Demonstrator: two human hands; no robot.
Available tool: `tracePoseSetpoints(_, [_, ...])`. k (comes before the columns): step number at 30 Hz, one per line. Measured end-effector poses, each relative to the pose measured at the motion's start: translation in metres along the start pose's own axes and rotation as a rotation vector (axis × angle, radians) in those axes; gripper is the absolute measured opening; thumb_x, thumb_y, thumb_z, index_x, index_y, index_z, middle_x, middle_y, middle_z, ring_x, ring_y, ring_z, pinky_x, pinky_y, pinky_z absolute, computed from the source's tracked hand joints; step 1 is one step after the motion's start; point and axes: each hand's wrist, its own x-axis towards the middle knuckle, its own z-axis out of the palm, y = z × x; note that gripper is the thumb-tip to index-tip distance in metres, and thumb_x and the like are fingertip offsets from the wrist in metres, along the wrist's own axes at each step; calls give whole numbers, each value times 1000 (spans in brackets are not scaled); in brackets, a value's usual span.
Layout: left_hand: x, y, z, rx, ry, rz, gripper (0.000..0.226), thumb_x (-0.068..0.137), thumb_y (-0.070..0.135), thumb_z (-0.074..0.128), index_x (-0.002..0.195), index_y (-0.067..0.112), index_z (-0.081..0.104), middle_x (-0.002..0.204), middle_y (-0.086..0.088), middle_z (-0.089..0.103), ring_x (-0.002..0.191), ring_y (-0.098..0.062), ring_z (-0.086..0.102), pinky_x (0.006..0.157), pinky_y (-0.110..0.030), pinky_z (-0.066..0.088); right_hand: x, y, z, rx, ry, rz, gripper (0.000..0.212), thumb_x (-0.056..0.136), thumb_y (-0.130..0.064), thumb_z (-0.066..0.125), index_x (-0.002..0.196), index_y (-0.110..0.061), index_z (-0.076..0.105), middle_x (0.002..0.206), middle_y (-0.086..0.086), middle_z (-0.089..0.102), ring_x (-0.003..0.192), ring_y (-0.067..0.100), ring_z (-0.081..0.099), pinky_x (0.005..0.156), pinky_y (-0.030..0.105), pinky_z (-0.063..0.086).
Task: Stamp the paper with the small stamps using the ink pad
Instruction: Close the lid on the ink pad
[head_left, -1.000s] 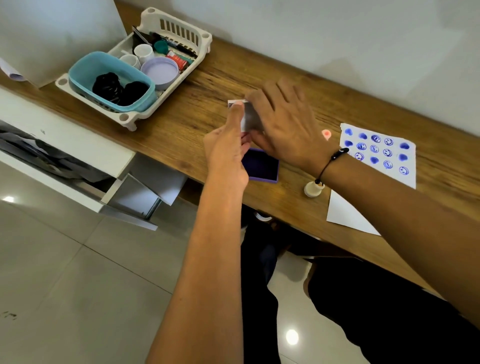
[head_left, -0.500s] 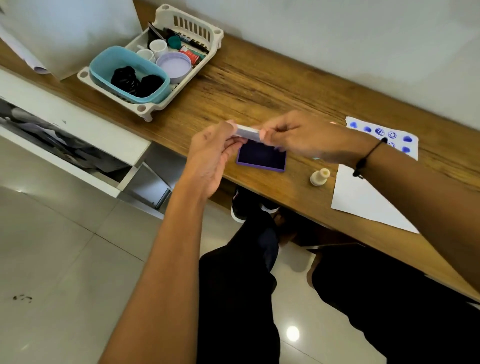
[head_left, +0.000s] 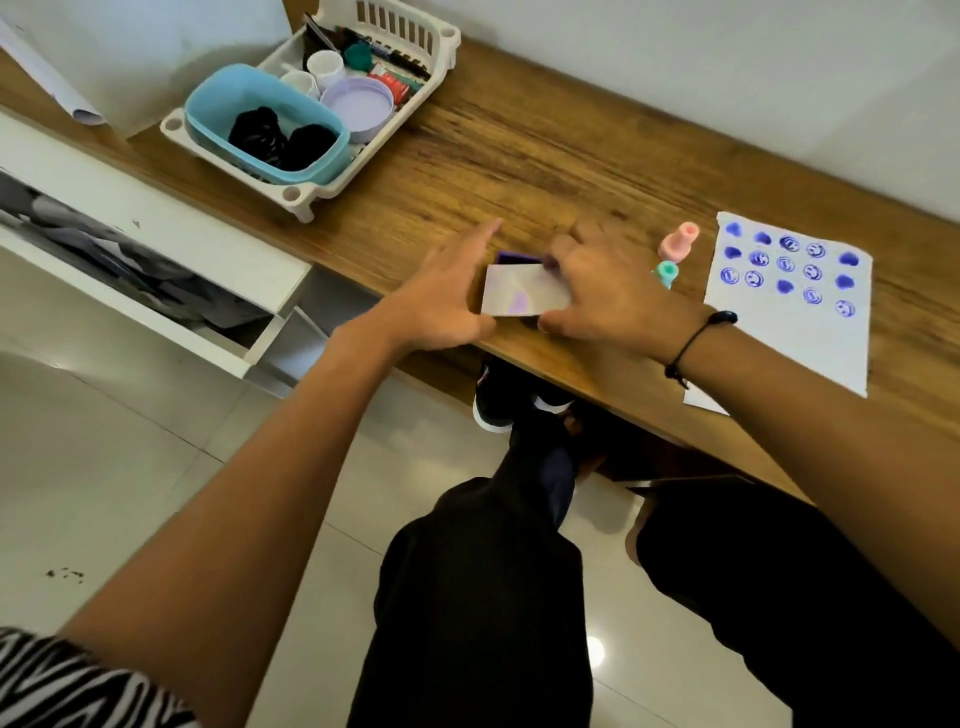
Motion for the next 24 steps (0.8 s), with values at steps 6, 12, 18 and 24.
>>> tracePoseSetpoints(6, [14,0,2,157,-37,105,96,74,22,70,147,13,7,153,-9,22,137,-22,19,90,-10,11,-1,0,10,-35,58,43,62,73,-33,70,122,-5,46,120,20,48,113,33,40,88,35,37])
tracePoseSetpoints(12, [19,-4,2,222,-10,150,87,77,23,67,146,13,14,150,-8,32,134,-22,24,97,-18,14,-8,-3,15,-38,50,86,63,72,-35,71,121,-4,46,123,19,46,117,32,38,90,37,39])
tracePoseSetpoints(18, [21,-7,3,303,9,192,82,78,24,65,145,10,19,149,-9,34,135,-25,27,103,-22,14,-8,-6,14,-61,43,107,61,73,-31,71,121,-3,45,125,20,45,120,34,37,91,37,41])
tracePoseSetpoints(24, [22,-7,3,328,29,210,80,79,23,66,144,10,22,149,-9,35,135,-23,27,105,-23,13,0,0,9,-3,-35,111,65,71,-30,74,123,-6,43,127,19,47,119,34,40,89,36,40])
